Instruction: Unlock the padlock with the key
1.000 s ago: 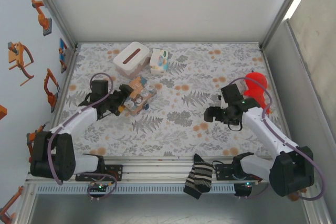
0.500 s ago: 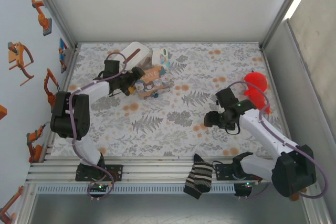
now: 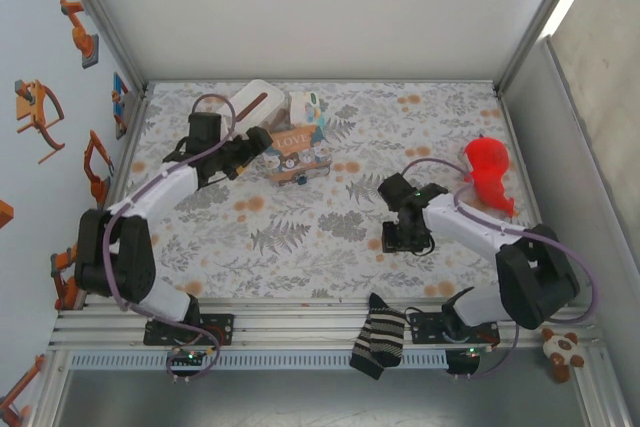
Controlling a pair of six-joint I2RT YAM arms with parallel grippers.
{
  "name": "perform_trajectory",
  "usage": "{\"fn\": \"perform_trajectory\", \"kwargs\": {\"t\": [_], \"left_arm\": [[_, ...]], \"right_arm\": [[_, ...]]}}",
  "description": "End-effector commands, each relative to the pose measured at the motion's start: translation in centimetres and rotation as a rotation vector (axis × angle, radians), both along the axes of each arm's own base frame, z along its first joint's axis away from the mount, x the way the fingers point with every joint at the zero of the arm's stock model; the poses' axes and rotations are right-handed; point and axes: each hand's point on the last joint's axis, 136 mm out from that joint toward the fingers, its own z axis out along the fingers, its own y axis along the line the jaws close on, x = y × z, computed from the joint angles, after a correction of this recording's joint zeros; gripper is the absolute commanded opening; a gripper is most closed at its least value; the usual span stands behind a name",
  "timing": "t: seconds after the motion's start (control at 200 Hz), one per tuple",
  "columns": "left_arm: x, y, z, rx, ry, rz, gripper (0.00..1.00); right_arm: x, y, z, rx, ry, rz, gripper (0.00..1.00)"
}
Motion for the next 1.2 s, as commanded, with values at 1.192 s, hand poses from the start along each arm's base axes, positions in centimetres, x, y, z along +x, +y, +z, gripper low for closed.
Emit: {"fn": "perform_trajectory", "kwargs": {"t": [1.192], "left_arm": [[-6.3, 8.2, 0.5, 0.136, -0.003, 0.161, 0.96]], "right_arm": [[-0.5, -0.3, -3.1, -0.193, 0.056, 0.069, 0.23]]}}
